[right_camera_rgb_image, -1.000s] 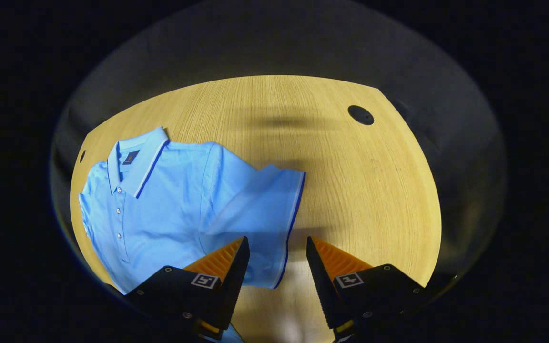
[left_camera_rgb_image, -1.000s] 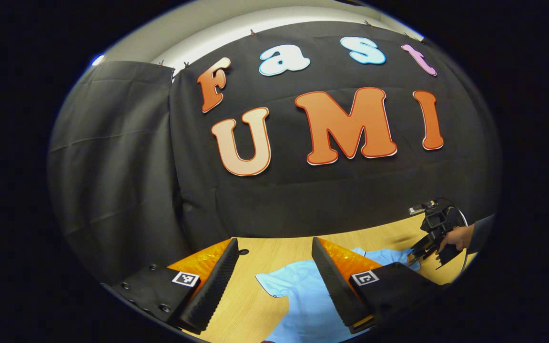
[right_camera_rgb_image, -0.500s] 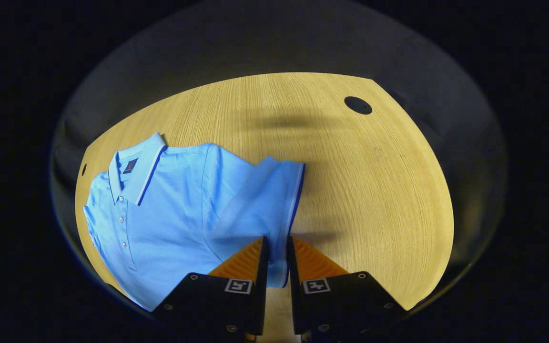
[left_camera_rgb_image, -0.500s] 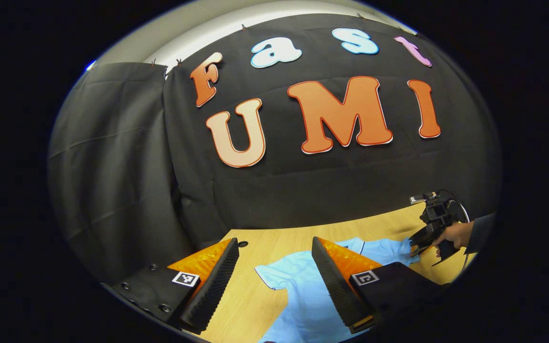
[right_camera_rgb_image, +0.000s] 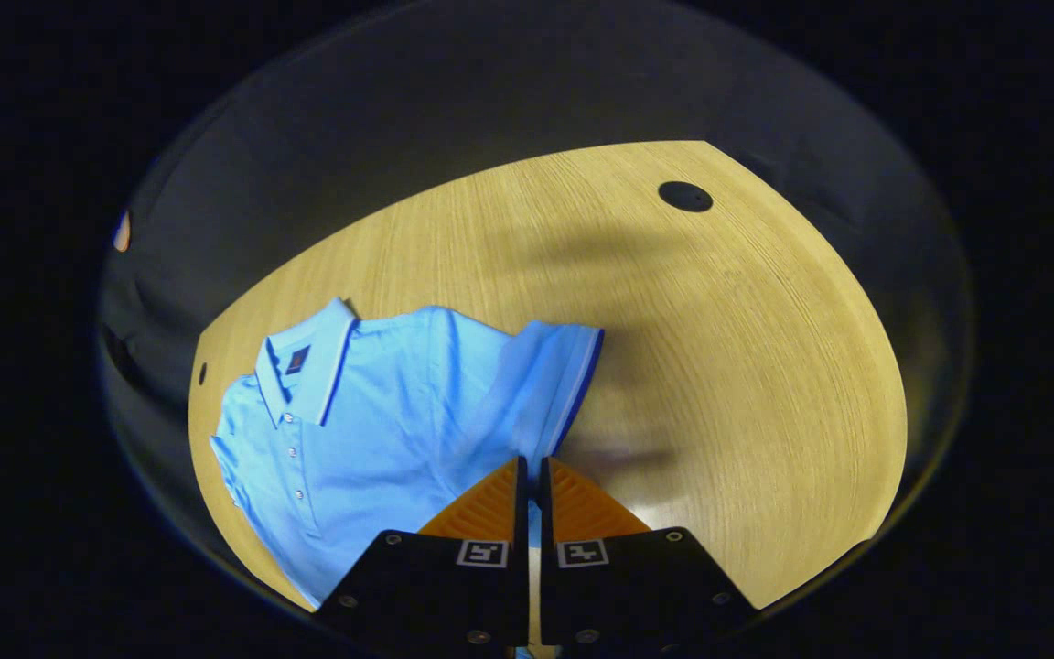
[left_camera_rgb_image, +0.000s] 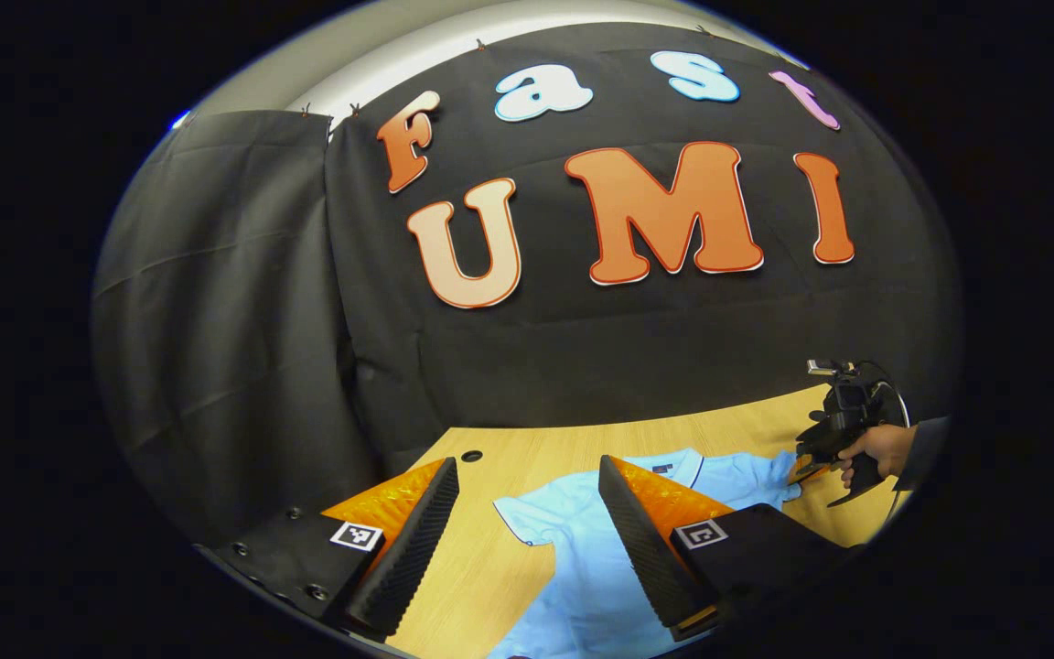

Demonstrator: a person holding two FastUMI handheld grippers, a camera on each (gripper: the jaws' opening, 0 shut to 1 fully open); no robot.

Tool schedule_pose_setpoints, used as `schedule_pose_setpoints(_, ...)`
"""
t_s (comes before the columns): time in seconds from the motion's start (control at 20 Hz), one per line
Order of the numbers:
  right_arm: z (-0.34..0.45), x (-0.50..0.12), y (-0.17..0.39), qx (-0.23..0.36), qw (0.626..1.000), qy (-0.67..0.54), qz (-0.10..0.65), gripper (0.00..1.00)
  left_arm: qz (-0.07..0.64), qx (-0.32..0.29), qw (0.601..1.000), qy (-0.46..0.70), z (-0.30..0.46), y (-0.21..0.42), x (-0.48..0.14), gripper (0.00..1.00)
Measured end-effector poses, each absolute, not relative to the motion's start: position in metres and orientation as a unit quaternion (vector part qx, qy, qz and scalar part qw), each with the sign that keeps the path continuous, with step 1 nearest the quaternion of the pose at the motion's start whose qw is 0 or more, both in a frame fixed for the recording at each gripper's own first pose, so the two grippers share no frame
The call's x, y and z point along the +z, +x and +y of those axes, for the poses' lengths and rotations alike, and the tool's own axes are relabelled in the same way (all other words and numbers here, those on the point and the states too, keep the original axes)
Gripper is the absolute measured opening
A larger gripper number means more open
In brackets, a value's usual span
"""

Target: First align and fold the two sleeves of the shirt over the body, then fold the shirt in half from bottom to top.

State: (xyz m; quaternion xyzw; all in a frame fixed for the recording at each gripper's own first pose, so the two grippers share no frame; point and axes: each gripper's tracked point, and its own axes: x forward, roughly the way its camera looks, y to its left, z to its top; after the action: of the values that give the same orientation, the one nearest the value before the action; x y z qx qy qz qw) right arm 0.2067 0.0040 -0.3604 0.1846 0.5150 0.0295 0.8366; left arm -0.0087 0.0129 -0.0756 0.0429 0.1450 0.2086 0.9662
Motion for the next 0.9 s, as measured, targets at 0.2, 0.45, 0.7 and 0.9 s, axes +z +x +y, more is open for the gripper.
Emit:
schedule_pose_setpoints(0.2,0.028,-0.331,0.219,0.065,0.854,0.182,0.483,0.05,0.151,0.219,0.964,0.031,0.017,-0.015,-0.08,1.0)
schedule_pose_setpoints(0.45,0.072,-0.313,0.222,0.117,0.861,0.164,0.466,0.05,0.153,0.234,0.96,0.023,0.038,-0.023,-0.084,1.0)
schedule_pose_setpoints(0.7,0.118,-0.297,0.211,0.171,0.852,0.173,0.463,0.1,0.157,0.222,0.962,0.001,0.052,-0.018,-0.096,1.0)
schedule_pose_setpoints(0.9,0.123,-0.286,0.196,0.18,0.864,0.134,0.45,0.29,0.174,0.184,0.967,-0.039,0.075,0.006,-0.118,1.0)
